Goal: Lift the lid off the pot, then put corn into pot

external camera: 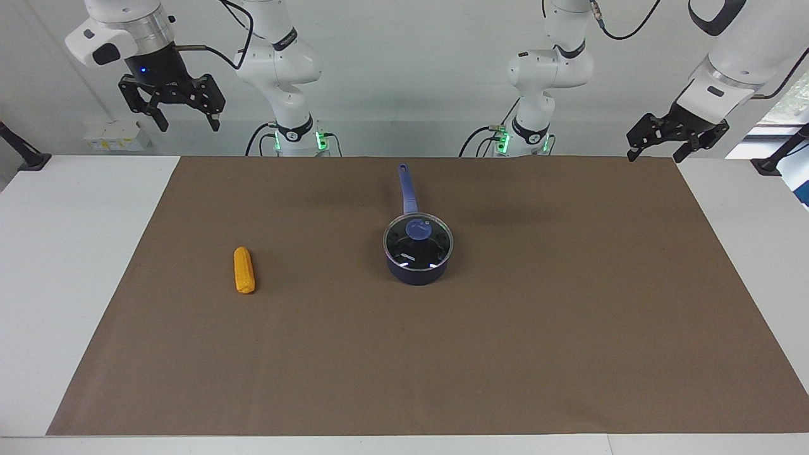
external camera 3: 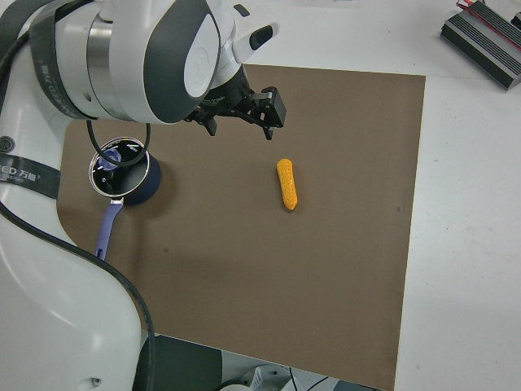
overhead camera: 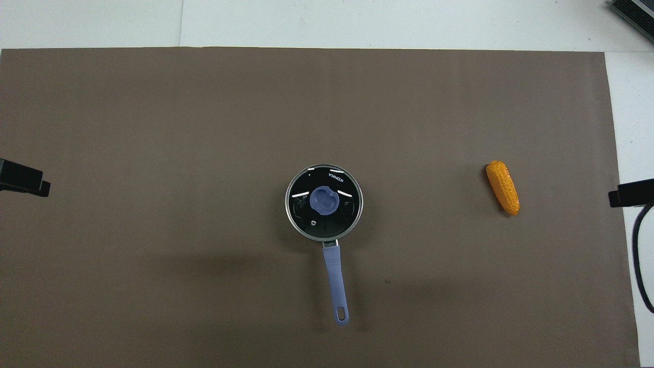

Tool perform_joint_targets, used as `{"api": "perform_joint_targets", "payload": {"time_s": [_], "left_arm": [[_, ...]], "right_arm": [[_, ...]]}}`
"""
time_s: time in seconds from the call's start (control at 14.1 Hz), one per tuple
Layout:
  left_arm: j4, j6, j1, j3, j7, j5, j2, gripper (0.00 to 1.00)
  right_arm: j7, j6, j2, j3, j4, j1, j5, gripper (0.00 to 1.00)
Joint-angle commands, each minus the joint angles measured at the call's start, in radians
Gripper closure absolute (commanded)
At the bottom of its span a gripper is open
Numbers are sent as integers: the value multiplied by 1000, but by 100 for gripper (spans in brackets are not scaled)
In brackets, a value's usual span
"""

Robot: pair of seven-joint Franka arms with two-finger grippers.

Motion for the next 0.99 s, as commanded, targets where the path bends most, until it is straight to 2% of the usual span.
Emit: {"api": "perform_joint_targets", "payload": {"time_s": [0.0,0.92], "left_arm": [[14,-25,-5,3,15,17,3,0],[-29,10,-37,-23,17,11,-17,0]], "right_arm": [[-25,2,-23,6,-28,-12,-3,0],[-25,2,-40,3,-30,-15,-6,0]]}}
